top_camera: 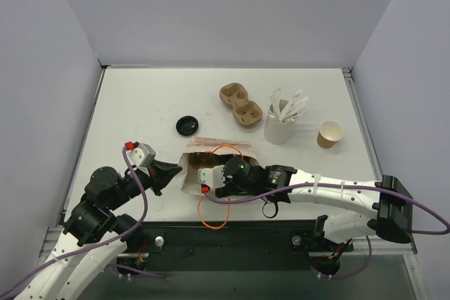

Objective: Pack the takeout coffee

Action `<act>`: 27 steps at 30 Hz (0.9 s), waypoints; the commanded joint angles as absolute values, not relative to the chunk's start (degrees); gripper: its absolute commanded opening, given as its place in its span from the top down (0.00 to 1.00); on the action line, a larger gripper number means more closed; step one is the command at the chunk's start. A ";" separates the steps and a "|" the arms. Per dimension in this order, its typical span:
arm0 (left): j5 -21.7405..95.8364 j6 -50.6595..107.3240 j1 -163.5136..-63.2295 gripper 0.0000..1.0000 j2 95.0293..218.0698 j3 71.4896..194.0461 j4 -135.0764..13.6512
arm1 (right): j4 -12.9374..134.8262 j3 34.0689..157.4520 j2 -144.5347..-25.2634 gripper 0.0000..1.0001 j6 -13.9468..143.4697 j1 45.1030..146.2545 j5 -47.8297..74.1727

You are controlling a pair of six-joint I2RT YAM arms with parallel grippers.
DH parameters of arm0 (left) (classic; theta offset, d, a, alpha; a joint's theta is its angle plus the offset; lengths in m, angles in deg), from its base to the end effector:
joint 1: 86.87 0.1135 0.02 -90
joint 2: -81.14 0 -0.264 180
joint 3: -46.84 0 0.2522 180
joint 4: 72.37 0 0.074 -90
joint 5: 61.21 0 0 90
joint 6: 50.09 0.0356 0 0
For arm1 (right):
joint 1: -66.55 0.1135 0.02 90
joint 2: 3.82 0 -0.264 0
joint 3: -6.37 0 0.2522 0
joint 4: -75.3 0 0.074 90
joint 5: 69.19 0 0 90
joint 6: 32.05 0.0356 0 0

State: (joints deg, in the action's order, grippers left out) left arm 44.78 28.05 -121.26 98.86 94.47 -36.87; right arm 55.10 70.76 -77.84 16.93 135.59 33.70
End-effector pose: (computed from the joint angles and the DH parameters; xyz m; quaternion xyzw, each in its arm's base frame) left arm 0.0727 -0.0617 0.3091 0.2349 0.7012 -0.3560 0.5713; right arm 0.1112 0.2682 0.2710 -0.6723 0.5389 0.0264 0.5068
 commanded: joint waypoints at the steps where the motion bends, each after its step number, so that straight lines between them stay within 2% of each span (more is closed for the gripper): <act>1: 46.89 26.29 -121.06 1.00 98.81 94.97 -37.86 | 58.37 69.96 -76.07 0.59 13.48 134.15 36.55; 8: 47.51 25.23 -121.06 1.00 97.32 93.56 -39.01 | 57.94 68.03 -76.33 0.59 11.19 132.21 33.73; 27: 46.63 23.92 -121.06 1.00 96.44 92.41 -40.33 | 51.43 73.66 -76.77 0.60 8.82 132.03 33.82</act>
State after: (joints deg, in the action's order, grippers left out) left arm 46.46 24.43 -121.26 97.18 92.41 -37.24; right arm 54.18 72.07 -77.73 9.85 132.53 33.17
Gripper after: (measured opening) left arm 0.023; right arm 0.667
